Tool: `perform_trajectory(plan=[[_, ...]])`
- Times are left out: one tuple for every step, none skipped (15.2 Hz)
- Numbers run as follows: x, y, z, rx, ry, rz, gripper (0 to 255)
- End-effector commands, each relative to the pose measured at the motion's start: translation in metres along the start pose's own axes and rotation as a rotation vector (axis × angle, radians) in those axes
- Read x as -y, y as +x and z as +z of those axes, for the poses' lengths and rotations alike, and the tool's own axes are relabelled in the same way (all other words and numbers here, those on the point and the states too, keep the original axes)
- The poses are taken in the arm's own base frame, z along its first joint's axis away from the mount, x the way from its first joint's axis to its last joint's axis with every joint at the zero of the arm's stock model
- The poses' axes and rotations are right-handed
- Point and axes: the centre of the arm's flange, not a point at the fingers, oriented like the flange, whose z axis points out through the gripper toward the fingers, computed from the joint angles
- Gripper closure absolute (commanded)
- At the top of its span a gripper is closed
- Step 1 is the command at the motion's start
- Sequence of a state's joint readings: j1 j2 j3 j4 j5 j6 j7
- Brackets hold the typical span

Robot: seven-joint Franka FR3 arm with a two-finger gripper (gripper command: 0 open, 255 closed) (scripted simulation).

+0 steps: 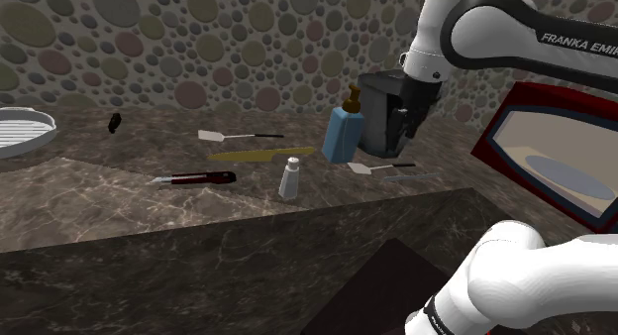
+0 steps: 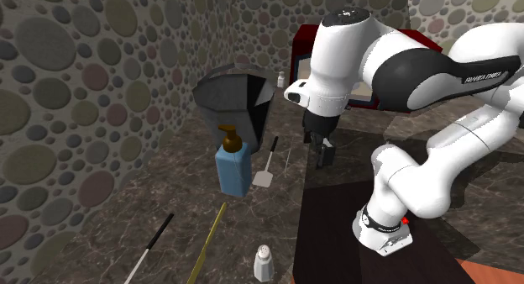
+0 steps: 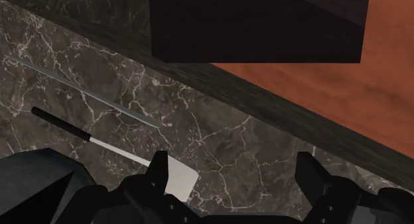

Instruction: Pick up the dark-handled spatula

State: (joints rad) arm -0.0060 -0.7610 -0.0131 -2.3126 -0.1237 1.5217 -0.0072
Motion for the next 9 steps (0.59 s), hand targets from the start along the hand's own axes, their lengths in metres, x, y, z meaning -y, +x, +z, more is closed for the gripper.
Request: perform_trajectory(plan=[[0.000, 0.000, 0.000, 0.000, 0.000, 0.000, 0], [-0.011, -0.002, 0.008, -0.002, 0.002, -0.058, 0], [-0.022, -0.003, 0.016, -0.003, 0.005, -0.116, 0], [-0.033, -0.003, 0.023, -0.005, 0.007, -0.173, 0], [-0.044, -0.003, 0.031, -0.007, 0.009, -0.231, 0], [-0.055, -0.002, 0.039, -0.009, 0.011, -0.289, 0], [-0.066, -0.001, 0.047, -0.010, 0.014, -0.347, 0], [-0.077, 0.002, 0.055, -0.012, 0.016, -0.404, 0], [-0.087, 0.004, 0.063, -0.014, 0.018, -0.462, 0]])
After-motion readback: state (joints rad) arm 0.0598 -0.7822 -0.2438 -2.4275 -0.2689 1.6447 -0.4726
